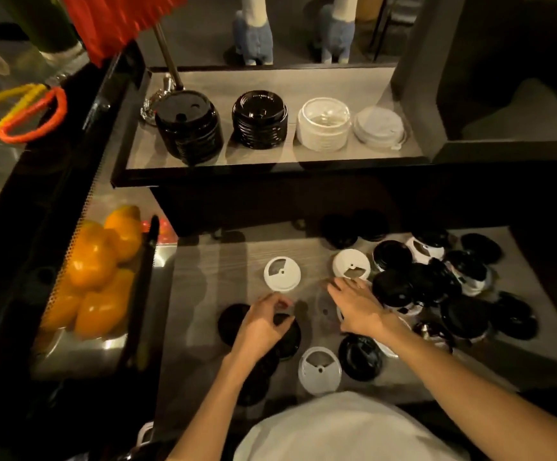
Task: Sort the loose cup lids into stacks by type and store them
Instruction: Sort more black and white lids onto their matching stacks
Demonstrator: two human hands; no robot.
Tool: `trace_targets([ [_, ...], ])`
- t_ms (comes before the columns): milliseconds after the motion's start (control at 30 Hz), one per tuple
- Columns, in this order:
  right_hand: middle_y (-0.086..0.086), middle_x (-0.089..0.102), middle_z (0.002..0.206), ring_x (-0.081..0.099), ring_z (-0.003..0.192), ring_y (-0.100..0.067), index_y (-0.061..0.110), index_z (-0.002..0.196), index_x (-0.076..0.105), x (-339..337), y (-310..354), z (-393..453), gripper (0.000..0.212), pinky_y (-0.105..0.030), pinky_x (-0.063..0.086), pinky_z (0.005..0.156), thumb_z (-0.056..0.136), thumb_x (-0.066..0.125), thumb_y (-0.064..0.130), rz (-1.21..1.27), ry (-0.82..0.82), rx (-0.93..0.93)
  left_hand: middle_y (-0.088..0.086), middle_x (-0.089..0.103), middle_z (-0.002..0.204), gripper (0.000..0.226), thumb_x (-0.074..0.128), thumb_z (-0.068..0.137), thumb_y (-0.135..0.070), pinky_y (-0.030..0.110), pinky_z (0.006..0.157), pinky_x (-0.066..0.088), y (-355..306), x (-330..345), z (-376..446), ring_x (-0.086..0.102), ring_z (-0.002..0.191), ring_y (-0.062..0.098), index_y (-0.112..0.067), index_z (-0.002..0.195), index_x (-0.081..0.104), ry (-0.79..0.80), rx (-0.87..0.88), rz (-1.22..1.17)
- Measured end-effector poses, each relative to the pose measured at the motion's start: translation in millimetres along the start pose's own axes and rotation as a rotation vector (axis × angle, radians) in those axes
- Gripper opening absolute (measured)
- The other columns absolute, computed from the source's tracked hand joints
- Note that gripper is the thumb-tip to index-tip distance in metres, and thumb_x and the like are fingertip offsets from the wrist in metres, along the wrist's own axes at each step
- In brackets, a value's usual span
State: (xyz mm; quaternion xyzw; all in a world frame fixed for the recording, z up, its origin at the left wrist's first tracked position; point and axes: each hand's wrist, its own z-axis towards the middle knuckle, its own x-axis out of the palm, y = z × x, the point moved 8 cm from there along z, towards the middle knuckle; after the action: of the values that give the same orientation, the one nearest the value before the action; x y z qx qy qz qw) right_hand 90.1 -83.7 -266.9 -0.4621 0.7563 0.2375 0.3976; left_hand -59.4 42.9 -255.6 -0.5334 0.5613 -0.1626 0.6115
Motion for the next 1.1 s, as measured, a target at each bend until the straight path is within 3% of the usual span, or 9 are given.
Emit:
trace_targets([
  [167,-0.011,0.036,0.152,0.038,0.142,-0.033,0.010,0.146,0.042,-1,-2,6,0.070,-0.041,0.028,0.119,0.084,0.075,0.016,0.031,-0.124,-0.028,0.002,0.070,0.098,0.014,0.072,0.091,-0.010,0.034,0.085,0.058,2,17,14,0.068,0.089,0.014,-0.016,0.104,0.067,-0.074,-0.073,-0.041],
  [300,0.000,0.036,0.153,0.043,0.138,-0.028,0.020,0.152,0.039,-20,-13,-1,0.086,-0.042,0.038,0.115,0.079,0.083,0.026,0.407,-0.245,-0.062,-0.003,0.066,0.091,0.017,0.067,0.099,-0.018,0.012,0.074,0.049,-18,14,13,0.066,0.090,0.020,-0.012,0.114,0.063,-0.153,-0.234,-0.265],
  [433,0.010,0.046,0.148,0.046,0.137,-0.013,0.029,0.152,0.040,-66,-17,-28,0.094,-0.041,0.045,0.113,0.073,0.090,0.028,0.842,-0.502,-0.197,0.001,0.071,0.124,0.046,0.059,0.097,-0.055,0.036,0.093,0.057,-45,23,11,0.072,0.110,0.021,-0.032,0.137,0.053,-0.005,-0.386,-0.745],
  [567,0.017,0.050,0.149,0.045,0.141,-0.002,0.030,0.156,0.037,-83,-11,-46,0.089,-0.019,0.037,0.115,0.082,0.087,0.031,0.934,-0.483,-0.332,0.007,0.063,0.141,0.048,0.051,0.104,-0.046,0.050,0.102,0.055,-75,38,20,0.065,0.125,0.026,-0.030,0.149,0.048,0.156,-0.342,-1.065],
  [633,0.015,0.057,0.141,0.053,0.132,0.000,0.031,0.147,0.050,-76,-42,-52,0.068,-0.021,0.045,0.110,0.087,0.082,0.036,1.015,-0.583,-0.192,0.013,0.058,0.143,0.043,0.048,0.106,-0.039,0.052,0.100,0.056,-70,39,23,0.061,0.128,0.035,-0.032,0.149,0.049,0.100,-0.356,-1.168],
  [733,0.003,0.069,0.116,0.068,0.106,-0.007,0.020,0.121,0.068,-48,-102,-71,0.028,-0.029,0.058,0.092,0.094,0.074,0.018,1.022,-0.721,0.067,0.024,0.055,0.144,0.046,0.052,0.103,-0.032,0.052,0.092,0.058,-51,46,19,0.064,0.120,0.046,-0.028,0.149,0.049,0.040,-0.447,-1.277],
  [900,0.008,0.071,0.109,0.069,0.093,-0.006,0.027,0.114,0.066,17,-120,-87,0.034,-0.032,0.061,0.082,0.086,0.083,0.017,0.840,-0.388,0.171,0.024,0.056,0.144,0.051,0.063,0.097,-0.037,0.053,0.086,0.060,-17,53,1,0.063,0.122,0.046,-0.020,0.145,0.055,-0.075,-0.561,-1.260],
  [1000,0.011,0.058,0.129,0.061,0.116,-0.014,0.032,0.133,0.054,50,-110,-93,0.067,-0.036,0.054,0.095,0.077,0.090,0.036,0.583,-0.205,0.179,0.022,0.063,0.136,0.045,0.057,0.101,-0.034,0.052,0.082,0.063,-17,63,-6,0.069,0.111,0.042,-0.018,0.143,0.057,-0.083,-0.620,-1.254],
  [1100,0.006,0.043,0.151,0.045,0.138,-0.020,0.026,0.152,0.040,64,-100,-93,0.096,-0.036,0.037,0.115,0.072,0.091,0.040,0.425,-0.227,0.161,0.024,0.065,0.132,0.046,0.054,0.102,-0.035,0.049,0.076,0.063,-24,72,-10,0.068,0.108,0.042,-0.015,0.143,0.055,-0.062,-0.658,-1.299],
])
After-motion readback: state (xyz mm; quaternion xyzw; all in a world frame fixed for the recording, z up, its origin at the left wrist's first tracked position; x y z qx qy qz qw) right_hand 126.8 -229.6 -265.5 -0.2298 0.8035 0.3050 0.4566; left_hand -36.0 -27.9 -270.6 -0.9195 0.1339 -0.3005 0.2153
